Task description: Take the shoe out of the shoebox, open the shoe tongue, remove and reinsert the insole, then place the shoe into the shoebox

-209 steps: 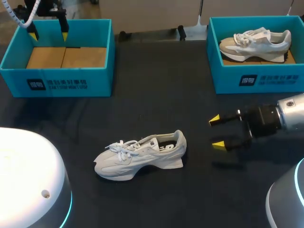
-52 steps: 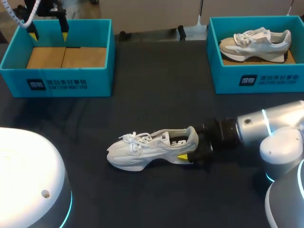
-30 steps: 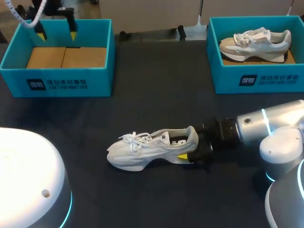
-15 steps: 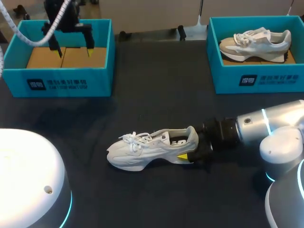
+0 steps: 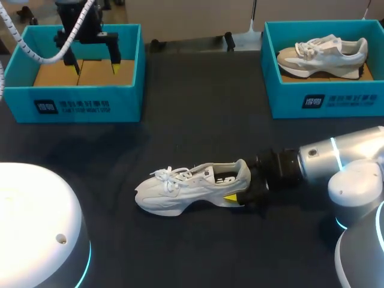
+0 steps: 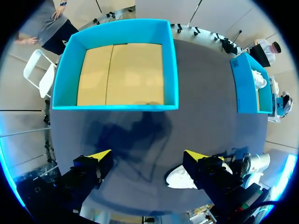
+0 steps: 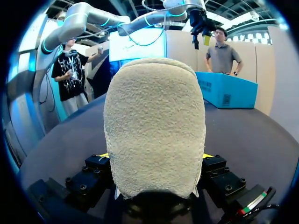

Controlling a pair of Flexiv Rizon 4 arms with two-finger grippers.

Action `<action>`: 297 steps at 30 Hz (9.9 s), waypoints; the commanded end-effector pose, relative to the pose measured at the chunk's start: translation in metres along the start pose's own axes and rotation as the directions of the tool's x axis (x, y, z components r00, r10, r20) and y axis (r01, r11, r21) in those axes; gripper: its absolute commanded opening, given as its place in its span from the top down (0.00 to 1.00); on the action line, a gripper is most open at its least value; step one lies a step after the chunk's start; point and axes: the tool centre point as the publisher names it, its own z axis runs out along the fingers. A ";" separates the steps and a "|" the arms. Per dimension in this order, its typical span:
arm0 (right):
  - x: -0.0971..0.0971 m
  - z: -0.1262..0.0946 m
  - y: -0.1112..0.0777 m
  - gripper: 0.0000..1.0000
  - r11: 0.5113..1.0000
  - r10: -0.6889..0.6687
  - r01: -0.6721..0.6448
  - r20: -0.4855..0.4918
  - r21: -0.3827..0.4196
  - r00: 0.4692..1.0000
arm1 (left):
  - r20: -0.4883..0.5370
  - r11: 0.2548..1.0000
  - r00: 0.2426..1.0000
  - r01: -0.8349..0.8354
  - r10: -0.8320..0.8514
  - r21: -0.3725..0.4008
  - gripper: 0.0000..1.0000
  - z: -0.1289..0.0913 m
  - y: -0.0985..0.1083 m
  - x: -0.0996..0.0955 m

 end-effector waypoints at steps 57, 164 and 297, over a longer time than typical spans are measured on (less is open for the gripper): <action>0.000 0.000 0.002 1.00 1.000 0.001 -0.001 0.000 0.003 1.000 | 0.006 0.994 0.999 -0.035 0.036 -0.104 0.00 0.071 0.161 0.217; 0.000 0.000 0.002 1.00 1.000 0.001 -0.001 0.000 0.003 1.000 | -0.203 0.991 0.971 0.122 -0.130 -0.052 1.00 0.134 0.220 0.151; 0.000 0.000 0.002 1.00 1.000 0.001 -0.001 0.000 0.003 1.000 | -0.070 -0.237 -0.263 -0.937 0.962 0.255 1.00 0.103 0.188 0.242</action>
